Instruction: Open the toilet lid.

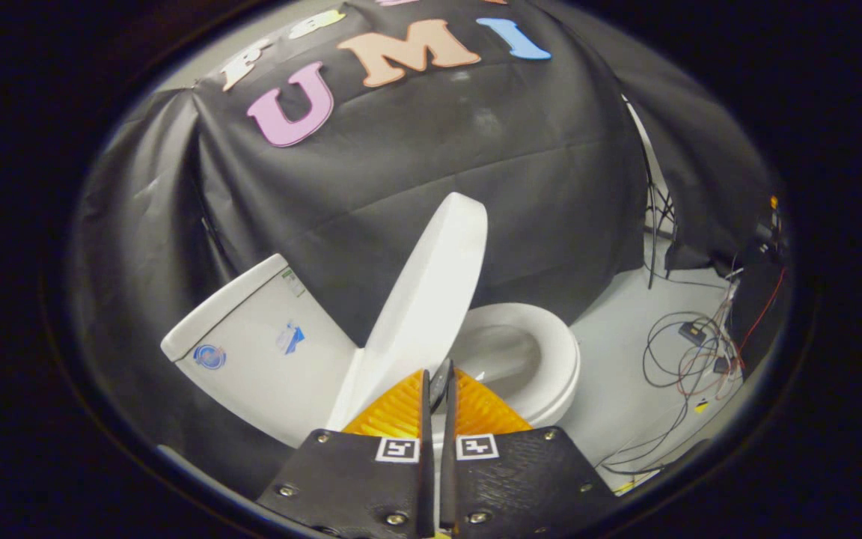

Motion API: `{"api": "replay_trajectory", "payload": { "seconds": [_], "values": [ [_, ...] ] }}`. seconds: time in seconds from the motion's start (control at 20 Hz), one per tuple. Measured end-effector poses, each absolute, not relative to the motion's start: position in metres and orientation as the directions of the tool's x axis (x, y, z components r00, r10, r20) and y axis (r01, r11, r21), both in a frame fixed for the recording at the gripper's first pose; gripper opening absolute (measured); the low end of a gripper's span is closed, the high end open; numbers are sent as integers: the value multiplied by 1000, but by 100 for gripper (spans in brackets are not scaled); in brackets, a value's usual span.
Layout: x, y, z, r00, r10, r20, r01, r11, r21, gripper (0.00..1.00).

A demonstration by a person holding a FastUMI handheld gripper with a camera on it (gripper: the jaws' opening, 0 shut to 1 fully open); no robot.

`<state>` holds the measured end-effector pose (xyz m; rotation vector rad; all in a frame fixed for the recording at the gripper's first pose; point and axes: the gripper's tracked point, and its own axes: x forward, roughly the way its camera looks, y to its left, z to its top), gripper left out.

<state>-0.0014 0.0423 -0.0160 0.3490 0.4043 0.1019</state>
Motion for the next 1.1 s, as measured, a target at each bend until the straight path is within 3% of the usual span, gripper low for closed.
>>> {"api": "replay_trajectory", "payload": {
  "seconds": [0.4, 1.1],
  "values": [
    [-4, 67, 13, 941, 147, -305, -82, 973, 218, 4],
    [-7, 126, 61, 954, 226, -198, -182, 959, 219, 4]
  ]
}}
